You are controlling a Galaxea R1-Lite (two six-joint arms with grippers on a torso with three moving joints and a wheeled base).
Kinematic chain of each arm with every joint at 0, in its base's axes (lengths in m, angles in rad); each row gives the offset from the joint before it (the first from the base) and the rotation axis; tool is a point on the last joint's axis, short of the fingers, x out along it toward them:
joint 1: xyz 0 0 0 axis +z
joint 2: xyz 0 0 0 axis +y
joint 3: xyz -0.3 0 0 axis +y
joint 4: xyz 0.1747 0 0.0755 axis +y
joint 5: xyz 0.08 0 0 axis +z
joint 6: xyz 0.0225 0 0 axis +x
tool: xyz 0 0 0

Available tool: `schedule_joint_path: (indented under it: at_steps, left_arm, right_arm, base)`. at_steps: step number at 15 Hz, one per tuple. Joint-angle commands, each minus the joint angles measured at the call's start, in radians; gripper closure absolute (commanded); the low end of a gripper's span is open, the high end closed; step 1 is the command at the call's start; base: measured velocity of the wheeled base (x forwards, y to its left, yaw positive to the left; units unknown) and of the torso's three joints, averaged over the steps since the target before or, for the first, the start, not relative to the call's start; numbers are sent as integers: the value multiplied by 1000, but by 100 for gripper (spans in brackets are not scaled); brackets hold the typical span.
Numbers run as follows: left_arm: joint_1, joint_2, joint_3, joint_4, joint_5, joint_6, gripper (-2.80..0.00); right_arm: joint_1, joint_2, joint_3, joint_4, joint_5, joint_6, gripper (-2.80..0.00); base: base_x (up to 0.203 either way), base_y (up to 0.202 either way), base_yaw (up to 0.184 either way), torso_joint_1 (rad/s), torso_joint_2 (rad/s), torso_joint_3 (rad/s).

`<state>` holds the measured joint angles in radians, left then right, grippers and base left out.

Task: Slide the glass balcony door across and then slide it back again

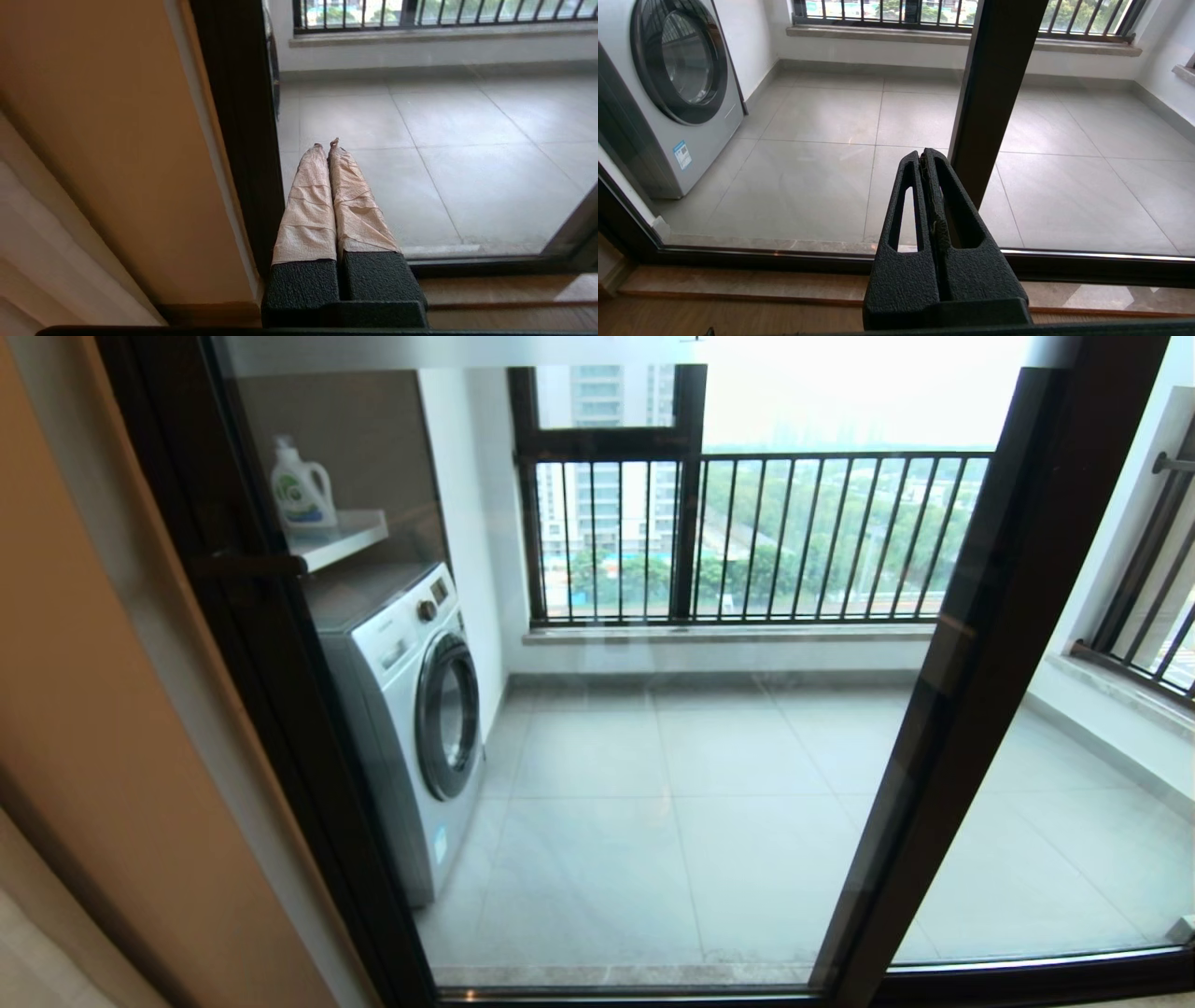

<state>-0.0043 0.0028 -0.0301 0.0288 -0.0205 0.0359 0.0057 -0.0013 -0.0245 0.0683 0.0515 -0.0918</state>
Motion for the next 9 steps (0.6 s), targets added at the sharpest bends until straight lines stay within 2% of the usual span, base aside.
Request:
schedule_joint_path:
  at_steps: [1,2,3,5,7,9]
  left_arm:
    - [1,0,30,-27,18,1,0]
    - [1,0,30,-26,11,61,0]
    - [0,0,30,-27,2,74,0]
    - [1,0,29,-23,-4,39,0]
    - [1,0,30,-29,4,42,0]
    - [1,-1,30,-29,11,19,0]
  right_arm:
    - [0,1,1,1,1,-2,0]
    - [0,1,1,1,1,-2,0]
    - [0,1,0,1,1,-3,0]
    - [0,1,0,1,1,-1,0]
    - [0,1,0,1,0,-2,0]
    - [0,1,0,1,1,0,0]
  base:
    - [0,0,0,0,0,0]
    - [0,0,0,0,0,0]
    - [0,0,0,0,0,0]
    - [0,0,0,0,0,0]
    - [0,0,0,0,0,0]
    - [0,0,0,0,0,0]
